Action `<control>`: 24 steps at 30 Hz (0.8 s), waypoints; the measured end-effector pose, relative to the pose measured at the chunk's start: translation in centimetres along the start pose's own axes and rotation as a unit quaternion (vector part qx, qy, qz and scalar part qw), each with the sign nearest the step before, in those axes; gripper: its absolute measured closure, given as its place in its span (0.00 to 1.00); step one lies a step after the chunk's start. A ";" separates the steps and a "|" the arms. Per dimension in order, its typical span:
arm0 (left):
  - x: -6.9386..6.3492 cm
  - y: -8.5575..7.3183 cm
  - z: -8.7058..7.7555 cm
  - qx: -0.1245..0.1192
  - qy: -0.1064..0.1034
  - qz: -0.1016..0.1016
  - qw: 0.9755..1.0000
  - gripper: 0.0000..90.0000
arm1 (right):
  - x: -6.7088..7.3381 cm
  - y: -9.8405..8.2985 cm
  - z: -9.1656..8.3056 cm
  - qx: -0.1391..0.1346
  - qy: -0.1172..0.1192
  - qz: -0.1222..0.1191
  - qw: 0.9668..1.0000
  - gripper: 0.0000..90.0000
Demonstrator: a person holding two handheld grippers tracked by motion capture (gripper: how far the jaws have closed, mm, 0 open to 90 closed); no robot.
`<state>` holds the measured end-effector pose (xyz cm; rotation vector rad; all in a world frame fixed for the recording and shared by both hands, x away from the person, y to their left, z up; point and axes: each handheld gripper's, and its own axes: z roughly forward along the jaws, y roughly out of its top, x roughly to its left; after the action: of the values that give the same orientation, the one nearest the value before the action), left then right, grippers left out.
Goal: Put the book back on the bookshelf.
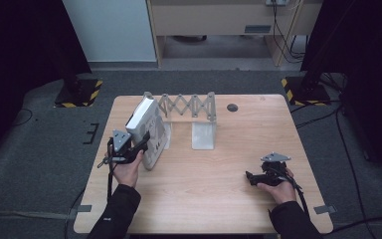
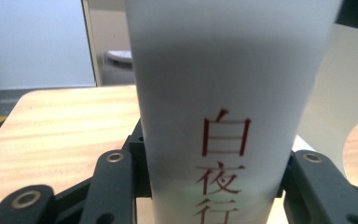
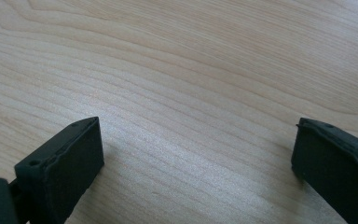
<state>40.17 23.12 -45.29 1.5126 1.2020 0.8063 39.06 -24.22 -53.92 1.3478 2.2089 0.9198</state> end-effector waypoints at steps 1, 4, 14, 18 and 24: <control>0.0 0.0 0.1 -0.001 0.000 0.001 1.000 0.57 | 0.0 0.0 0.0 0.000 0.000 0.000 1.000 0.03; 0.3 -0.2 0.4 -0.003 -0.005 0.003 1.000 0.57 | 0.0 0.0 0.0 0.000 0.000 0.001 1.000 0.03; 0.2 -0.7 1.0 -0.006 -0.011 0.016 1.000 0.57 | 0.0 0.0 0.0 0.001 0.001 0.000 1.000 0.03; 0.3 -0.7 0.9 0.002 -0.020 0.023 1.000 0.56 | 0.0 0.0 0.0 0.000 0.000 -0.001 1.000 0.03; 0.4 -1.3 0.2 0.010 -0.033 0.009 0.999 0.52 | 0.0 0.0 0.0 0.000 0.000 -0.001 1.000 0.03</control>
<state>40.12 23.44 -46.61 1.5571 1.1527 0.7521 39.08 -24.21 -53.93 1.3451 2.2100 0.9195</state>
